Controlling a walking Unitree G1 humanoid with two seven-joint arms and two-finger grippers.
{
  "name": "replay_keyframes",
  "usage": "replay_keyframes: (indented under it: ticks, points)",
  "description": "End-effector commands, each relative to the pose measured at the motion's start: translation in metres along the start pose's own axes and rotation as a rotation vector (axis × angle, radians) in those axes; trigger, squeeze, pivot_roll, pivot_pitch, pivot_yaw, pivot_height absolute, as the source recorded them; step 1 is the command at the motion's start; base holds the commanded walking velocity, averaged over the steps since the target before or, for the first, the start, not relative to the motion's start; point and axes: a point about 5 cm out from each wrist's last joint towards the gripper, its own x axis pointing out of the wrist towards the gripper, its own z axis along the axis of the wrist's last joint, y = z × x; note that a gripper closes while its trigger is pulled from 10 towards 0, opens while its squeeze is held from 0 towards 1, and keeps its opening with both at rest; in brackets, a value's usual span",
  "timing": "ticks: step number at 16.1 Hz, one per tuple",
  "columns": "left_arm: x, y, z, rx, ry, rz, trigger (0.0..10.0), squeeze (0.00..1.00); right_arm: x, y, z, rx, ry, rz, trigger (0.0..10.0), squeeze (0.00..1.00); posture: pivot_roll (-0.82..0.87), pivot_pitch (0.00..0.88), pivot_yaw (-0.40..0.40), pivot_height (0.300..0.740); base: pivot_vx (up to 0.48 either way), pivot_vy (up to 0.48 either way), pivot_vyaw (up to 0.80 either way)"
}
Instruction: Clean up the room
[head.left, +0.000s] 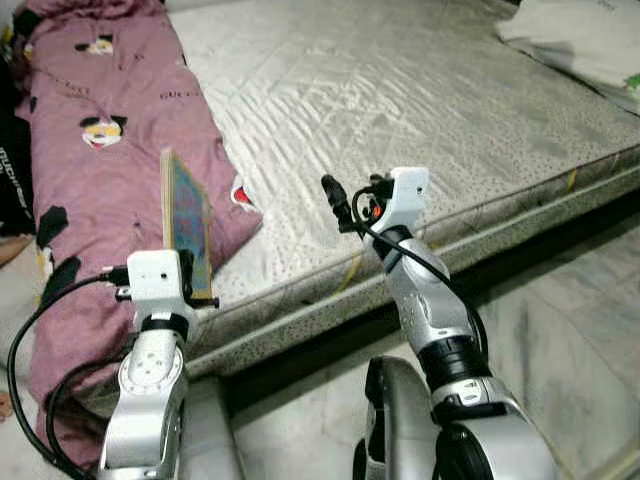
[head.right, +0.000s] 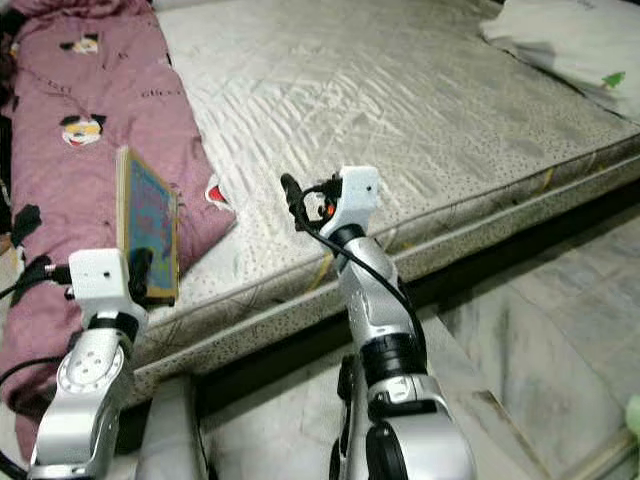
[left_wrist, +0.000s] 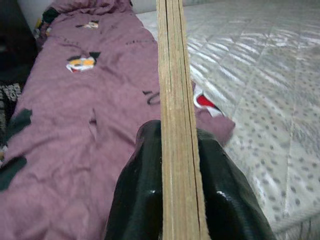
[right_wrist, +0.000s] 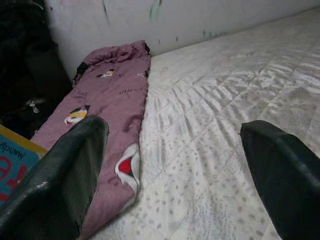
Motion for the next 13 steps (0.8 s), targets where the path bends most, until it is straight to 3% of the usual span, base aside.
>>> replay_keyframes:
  ticks: [1,3,8,10,13]
  points:
    - [0.000,0.001,0.011,0.020,-0.055,0.006,10.0,0.00,0.000,0.004,0.003,-0.003,-0.007,0.009,10.0,0.00,0.00,0.000,0.014,0.624,0.000,0.000,0.00]
    - [-0.002,-0.002,0.009,-0.018,-0.051,-0.023,10.0,0.00,-0.002,0.002,0.002,-0.010,-0.002,0.002,10.0,0.00,-0.01,0.000,0.013,0.643,0.000,0.000,0.00]
    - [0.003,-0.008,0.018,-0.016,-0.098,-0.045,10.0,0.00,-0.005,-0.001,0.002,-0.023,0.009,-0.006,10.0,0.00,-0.01,0.000,0.002,0.691,0.000,0.000,0.00]
    - [0.005,-0.017,0.028,0.036,-0.153,-0.090,10.0,0.00,-0.005,-0.002,0.003,-0.032,0.011,-0.003,10.0,0.00,-0.01,0.000,-0.002,0.720,0.000,0.000,0.00]
    - [0.004,-0.020,0.028,0.046,-0.153,-0.104,10.0,0.00,-0.004,-0.003,0.003,-0.035,0.011,-0.005,10.0,0.00,-0.01,0.000,0.000,0.740,0.000,0.000,0.00]
